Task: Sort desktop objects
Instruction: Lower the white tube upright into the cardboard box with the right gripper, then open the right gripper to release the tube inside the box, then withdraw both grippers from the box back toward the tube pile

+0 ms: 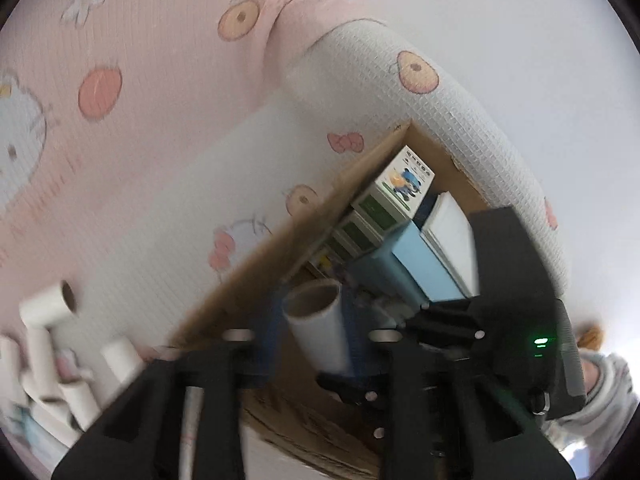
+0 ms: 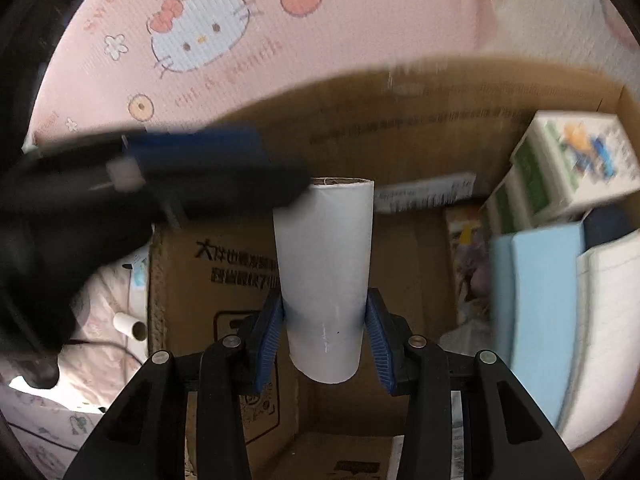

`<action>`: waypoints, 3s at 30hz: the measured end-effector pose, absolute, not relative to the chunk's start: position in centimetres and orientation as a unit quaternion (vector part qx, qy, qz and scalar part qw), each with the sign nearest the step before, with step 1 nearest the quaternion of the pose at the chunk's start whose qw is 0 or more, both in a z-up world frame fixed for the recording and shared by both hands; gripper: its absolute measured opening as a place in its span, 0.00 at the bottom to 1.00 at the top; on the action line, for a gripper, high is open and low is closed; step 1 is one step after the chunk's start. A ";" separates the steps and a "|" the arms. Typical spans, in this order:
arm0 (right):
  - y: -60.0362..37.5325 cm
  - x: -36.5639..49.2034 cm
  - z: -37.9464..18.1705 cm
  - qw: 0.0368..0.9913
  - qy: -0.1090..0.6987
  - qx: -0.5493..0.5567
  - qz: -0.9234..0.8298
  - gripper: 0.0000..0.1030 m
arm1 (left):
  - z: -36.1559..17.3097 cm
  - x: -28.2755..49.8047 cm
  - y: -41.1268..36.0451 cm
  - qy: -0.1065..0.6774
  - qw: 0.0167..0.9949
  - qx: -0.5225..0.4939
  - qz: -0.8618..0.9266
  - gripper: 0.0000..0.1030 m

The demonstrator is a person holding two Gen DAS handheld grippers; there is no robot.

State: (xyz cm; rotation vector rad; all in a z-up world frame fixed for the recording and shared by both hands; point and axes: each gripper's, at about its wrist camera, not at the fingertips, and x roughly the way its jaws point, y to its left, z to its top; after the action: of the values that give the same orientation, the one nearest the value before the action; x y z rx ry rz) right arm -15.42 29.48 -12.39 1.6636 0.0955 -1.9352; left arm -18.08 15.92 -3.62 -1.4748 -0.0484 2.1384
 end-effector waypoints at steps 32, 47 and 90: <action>26.2 -18.4 -20.8 0.288 0.034 0.739 -0.608 0.37 | -3.4 -18.3 16.2 0.134 0.307 -0.523 0.784 0.06; 26.1 -18.7 -21.9 0.267 -0.007 0.744 -0.613 0.26 | -4.2 -18.6 16.0 0.116 0.306 -0.544 0.773 0.06; 26.1 -9.3 -6.3 0.141 0.227 0.539 -0.799 0.30 | -1.5 -9.3 8.3 -0.025 0.247 -0.430 0.868 0.05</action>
State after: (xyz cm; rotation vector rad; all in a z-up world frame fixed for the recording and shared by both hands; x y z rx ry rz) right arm -9.31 26.15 -6.25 1.5557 0.6552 -2.3063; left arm -9.29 8.33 -1.49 -1.1737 -0.0675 2.3674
